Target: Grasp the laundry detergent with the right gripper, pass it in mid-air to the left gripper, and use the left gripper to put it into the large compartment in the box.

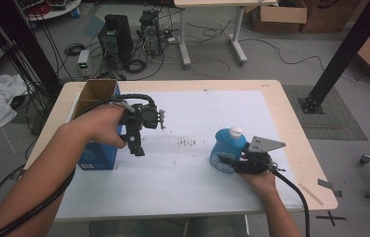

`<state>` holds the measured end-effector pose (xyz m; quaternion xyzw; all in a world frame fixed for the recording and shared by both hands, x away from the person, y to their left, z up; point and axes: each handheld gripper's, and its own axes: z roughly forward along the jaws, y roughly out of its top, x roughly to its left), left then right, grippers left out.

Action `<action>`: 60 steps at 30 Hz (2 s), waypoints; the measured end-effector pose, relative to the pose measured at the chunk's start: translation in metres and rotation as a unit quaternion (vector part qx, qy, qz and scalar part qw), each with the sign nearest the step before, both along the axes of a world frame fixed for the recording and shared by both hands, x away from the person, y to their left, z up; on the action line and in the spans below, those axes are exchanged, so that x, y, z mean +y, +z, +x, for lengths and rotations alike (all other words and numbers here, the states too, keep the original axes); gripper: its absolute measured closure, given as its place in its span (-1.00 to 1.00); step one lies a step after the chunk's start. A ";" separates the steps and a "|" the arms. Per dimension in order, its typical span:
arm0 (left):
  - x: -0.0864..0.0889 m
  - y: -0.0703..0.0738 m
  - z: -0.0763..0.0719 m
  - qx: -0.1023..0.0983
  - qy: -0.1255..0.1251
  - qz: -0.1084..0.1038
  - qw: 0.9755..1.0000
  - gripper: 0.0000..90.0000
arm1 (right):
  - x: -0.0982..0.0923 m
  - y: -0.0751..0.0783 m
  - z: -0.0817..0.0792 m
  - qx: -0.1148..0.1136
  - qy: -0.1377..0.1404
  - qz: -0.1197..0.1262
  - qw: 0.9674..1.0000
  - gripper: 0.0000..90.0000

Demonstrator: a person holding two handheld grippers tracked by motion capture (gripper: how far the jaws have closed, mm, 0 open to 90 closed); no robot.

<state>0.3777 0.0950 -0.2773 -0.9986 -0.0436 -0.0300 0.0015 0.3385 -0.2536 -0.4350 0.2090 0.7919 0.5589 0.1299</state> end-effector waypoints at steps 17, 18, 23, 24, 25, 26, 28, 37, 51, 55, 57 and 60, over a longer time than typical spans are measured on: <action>-0.010 0.008 -0.008 -0.001 -0.016 -0.004 1.000 -1.00 | 0.026 0.044 -0.007 -0.023 0.065 -0.032 0.997 0.01; -0.013 0.010 -0.010 -0.002 -0.021 0.000 1.000 -1.00 | 0.032 0.047 -0.007 -0.025 0.075 -0.033 0.996 0.01; -0.019 0.016 -0.017 -0.004 -0.033 0.000 0.999 -1.00 | 0.054 0.050 -0.008 -0.027 0.110 -0.036 0.993 0.01; -0.020 0.017 -0.018 -0.004 -0.035 0.000 0.999 -1.00 | 0.059 0.050 -0.008 -0.027 0.116 -0.036 0.992 0.02; -0.022 0.018 -0.020 -0.004 -0.037 -0.001 0.999 -1.00 | 0.064 0.049 -0.008 -0.026 0.122 -0.037 0.991 0.02; -0.023 0.019 -0.021 -0.004 -0.040 -0.002 0.999 -1.00 | 0.069 0.049 -0.008 -0.026 0.129 -0.038 0.991 0.02; -0.026 0.020 -0.023 -0.003 -0.043 -0.005 0.999 -1.00 | 0.079 0.048 -0.009 -0.028 0.142 -0.040 0.989 0.02; -0.036 0.015 -0.028 0.012 -0.052 -0.009 0.999 -1.00 | 0.119 0.041 -0.010 -0.024 0.185 -0.030 0.982 0.03; -0.048 0.013 -0.041 0.013 -0.069 -0.019 0.997 -1.00 | 0.169 0.036 -0.007 -0.008 0.222 -0.014 0.975 0.03; -0.046 0.013 -0.042 0.010 -0.066 -0.019 0.998 -1.00 | 0.178 0.035 -0.005 -0.012 0.229 -0.014 0.973 0.02; -0.045 0.013 -0.043 0.010 -0.065 -0.018 0.998 -1.00 | 0.180 0.035 -0.005 -0.012 0.229 -0.013 0.973 0.02; -0.041 0.012 -0.044 0.006 -0.062 -0.014 0.998 -1.00 | 0.185 0.033 -0.004 -0.010 0.230 -0.011 0.973 0.02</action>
